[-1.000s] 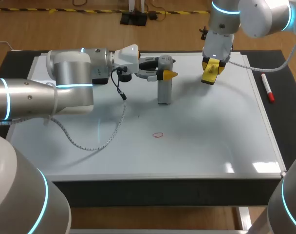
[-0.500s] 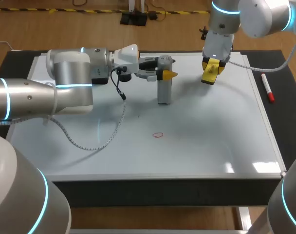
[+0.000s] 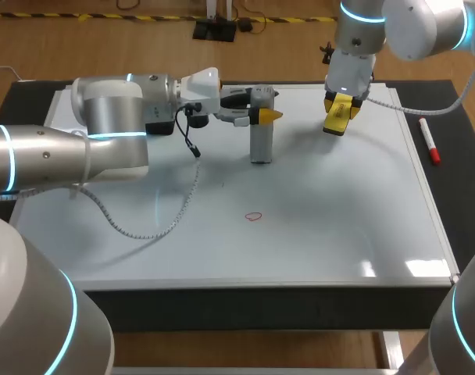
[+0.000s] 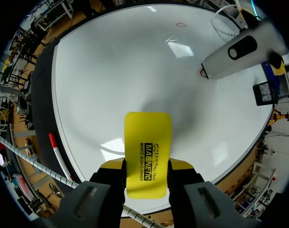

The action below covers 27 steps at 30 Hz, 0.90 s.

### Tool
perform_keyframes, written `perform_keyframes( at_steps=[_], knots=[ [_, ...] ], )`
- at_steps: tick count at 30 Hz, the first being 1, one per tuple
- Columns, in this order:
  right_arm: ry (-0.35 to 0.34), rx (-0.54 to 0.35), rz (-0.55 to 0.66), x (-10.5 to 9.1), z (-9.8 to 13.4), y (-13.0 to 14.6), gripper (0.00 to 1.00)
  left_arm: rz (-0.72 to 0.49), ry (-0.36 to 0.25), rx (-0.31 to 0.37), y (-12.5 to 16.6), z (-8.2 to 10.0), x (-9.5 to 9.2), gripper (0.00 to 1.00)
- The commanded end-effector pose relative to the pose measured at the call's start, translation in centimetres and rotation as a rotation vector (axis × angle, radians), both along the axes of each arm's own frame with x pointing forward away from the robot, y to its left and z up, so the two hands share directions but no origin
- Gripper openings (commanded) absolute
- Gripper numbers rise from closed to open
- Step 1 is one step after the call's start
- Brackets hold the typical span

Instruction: Pick up the inspection probe, press it on each red-marked spot on the whiteboard one by one, put down the probe, pick up the eraser, and wipe off all the red marks.

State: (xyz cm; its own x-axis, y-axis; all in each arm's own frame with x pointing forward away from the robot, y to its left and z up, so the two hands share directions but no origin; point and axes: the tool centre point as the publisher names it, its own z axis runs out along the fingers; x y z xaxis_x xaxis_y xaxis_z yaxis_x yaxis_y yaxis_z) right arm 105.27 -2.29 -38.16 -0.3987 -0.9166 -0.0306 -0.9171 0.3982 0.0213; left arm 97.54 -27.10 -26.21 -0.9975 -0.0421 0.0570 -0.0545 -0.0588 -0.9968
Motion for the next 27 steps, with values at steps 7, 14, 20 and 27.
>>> perform_keyframes(
  at_steps=[7, 14, 20, 27],
  knots=[
    [0.0, -0.004, 0.002, 0.0, 0.1, -0.1, 0.0, 0.098, -0.037, 0.008, 6.6, 2.8, -0.4, 0.0],
    [0.0, -0.004, 0.002, 0.0, 0.1, -0.1, 0.0, 0.199, -0.054, 0.023, 12.0, 3.5, 0.2, 0.0],
    [0.0, -0.004, 0.002, 0.0, 0.1, -0.1, 0.0, 0.295, -0.056, 0.027, 16.8, 3.9, -0.2, 0.0],
    [0.0, -0.004, 0.002, 0.0, 0.1, -0.1, 0.0, 0.392, -0.057, 0.031, 22.0, 4.1, -1.1, 0.0]
  ],
)
